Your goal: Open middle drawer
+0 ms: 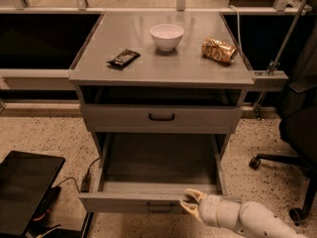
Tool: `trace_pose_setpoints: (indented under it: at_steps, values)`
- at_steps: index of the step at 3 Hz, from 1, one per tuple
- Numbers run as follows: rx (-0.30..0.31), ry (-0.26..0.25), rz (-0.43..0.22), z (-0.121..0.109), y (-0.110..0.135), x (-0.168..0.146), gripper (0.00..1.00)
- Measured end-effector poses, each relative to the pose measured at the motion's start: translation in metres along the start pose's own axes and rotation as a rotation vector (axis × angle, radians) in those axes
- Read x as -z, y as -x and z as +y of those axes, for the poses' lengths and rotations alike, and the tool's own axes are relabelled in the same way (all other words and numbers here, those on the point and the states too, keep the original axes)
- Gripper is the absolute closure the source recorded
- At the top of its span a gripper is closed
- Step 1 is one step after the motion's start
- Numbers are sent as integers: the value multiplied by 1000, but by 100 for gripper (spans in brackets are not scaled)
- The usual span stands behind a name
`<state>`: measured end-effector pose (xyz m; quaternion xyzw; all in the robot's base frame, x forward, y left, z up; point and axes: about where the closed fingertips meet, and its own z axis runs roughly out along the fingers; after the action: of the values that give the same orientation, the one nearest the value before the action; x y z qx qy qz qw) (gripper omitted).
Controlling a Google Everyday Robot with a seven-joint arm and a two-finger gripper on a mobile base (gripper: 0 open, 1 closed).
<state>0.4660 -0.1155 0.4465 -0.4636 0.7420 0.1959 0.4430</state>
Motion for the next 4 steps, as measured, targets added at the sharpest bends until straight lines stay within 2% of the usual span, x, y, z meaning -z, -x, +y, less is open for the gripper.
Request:
trace_pose_setpoints:
  at_steps: [4]
  values:
    - [-17,5,-15,12,-3,7,100]
